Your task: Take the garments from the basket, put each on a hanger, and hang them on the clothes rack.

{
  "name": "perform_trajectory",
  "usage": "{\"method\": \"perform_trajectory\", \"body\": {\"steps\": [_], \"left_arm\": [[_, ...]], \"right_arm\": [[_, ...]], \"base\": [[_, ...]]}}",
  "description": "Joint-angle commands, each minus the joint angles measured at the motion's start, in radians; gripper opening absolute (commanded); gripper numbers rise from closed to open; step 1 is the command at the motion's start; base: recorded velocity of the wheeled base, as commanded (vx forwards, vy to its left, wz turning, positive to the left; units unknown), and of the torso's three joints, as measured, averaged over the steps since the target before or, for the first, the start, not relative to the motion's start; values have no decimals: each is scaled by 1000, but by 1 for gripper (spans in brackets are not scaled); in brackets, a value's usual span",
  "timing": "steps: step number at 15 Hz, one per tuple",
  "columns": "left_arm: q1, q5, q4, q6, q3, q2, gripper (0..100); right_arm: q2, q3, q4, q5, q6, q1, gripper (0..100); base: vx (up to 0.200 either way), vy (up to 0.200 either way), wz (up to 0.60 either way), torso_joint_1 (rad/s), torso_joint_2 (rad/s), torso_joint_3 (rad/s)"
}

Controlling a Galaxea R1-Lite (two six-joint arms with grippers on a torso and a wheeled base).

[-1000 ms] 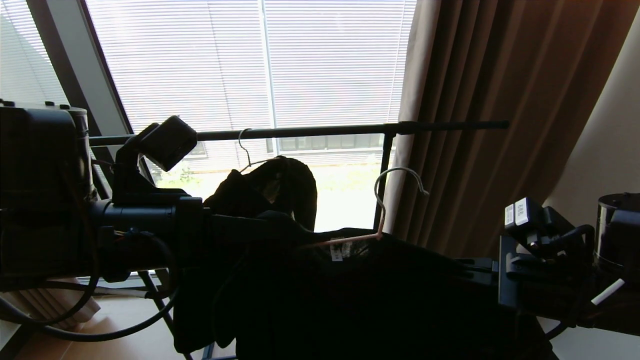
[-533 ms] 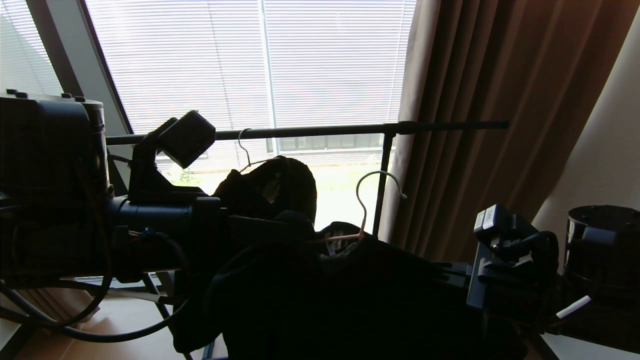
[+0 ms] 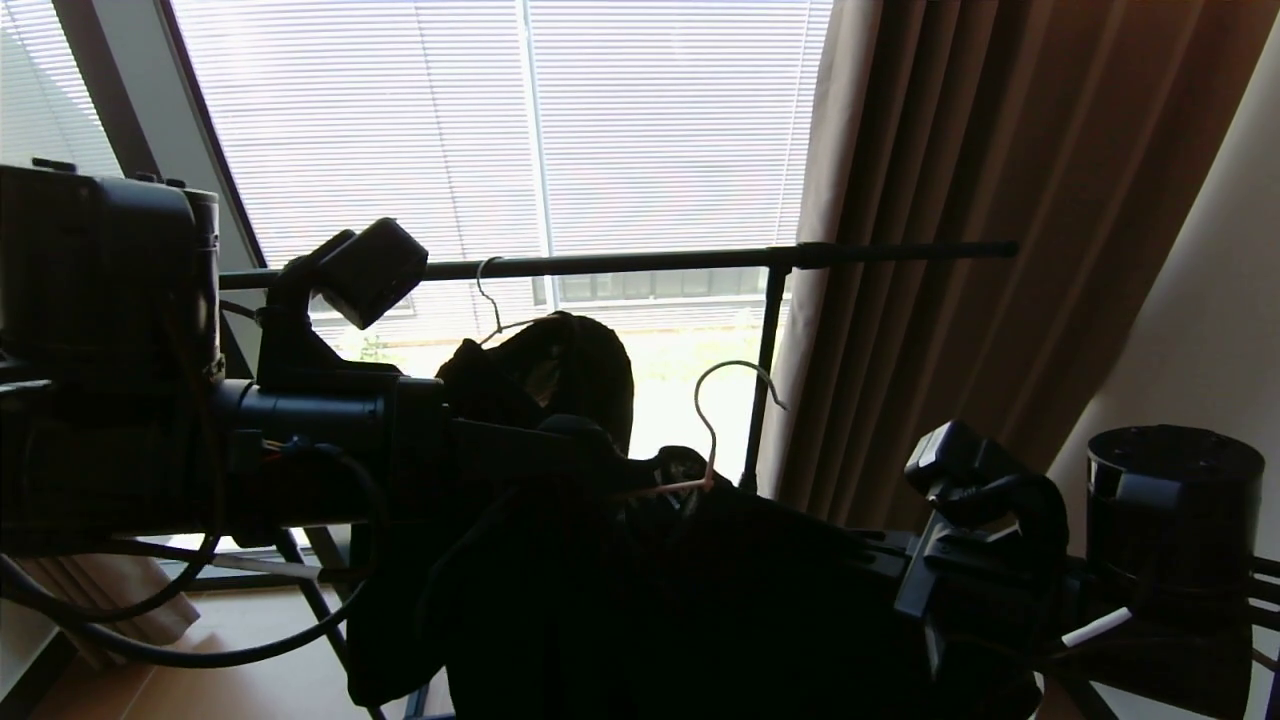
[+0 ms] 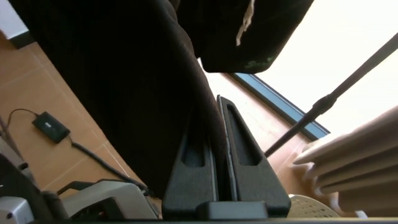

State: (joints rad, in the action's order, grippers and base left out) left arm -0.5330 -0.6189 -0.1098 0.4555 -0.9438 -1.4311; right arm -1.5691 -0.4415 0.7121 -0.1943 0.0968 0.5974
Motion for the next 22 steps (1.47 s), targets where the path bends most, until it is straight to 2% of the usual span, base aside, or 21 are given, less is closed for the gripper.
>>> {"method": "perform_trajectory", "body": {"steps": [1, 2, 3, 5, 8, 11, 13, 18, 22], "left_arm": [[2, 57, 104, -18, -82, -5, 0], [1, 82, 139, -41, -105, -15, 0], [-25, 171, 165, -55, -130, -35, 0], [-55, 220, 168, -57, -144, -58, 0], [-94, 225, 168, -89, -138, -63, 0], [-130, 225, 167, -94, -112, -60, 0], [-136, 225, 160, -104, -98, -57, 0], [-131, 223, 157, -115, -66, -34, 0], [-131, 223, 114, -124, -43, -35, 0]], "right_arm": [[-3, -10, 12, 55, 0, 41, 0], [-6, -8, 36, 91, 0, 51, 0], [-8, 0, 92, 133, -3, 65, 0], [-6, 1, 107, 136, -17, 79, 0], [-11, -6, 118, 170, -74, 120, 0], [-40, 1, 221, 180, -108, 130, 0], [-60, 3, 231, 202, -109, 140, 0], [-54, 0, 234, 202, -114, 139, 0], [-46, 1, 236, 202, -120, 139, 0]], "base": [[0, 0, 0, 0, 0, 0], [0, 0, 0, 0, 0, 0], [0, 0, 0, 0, 0, 0], [0, 0, 0, 0, 0, 0], [0, 0, 0, 0, 0, 0], [0, 0, 0, 0, 0, 0], [0, 0, 0, 0, 0, 0], [0, 0, 0, 0, 0, 0], [0, 0, 0, 0, 0, 0]]}}
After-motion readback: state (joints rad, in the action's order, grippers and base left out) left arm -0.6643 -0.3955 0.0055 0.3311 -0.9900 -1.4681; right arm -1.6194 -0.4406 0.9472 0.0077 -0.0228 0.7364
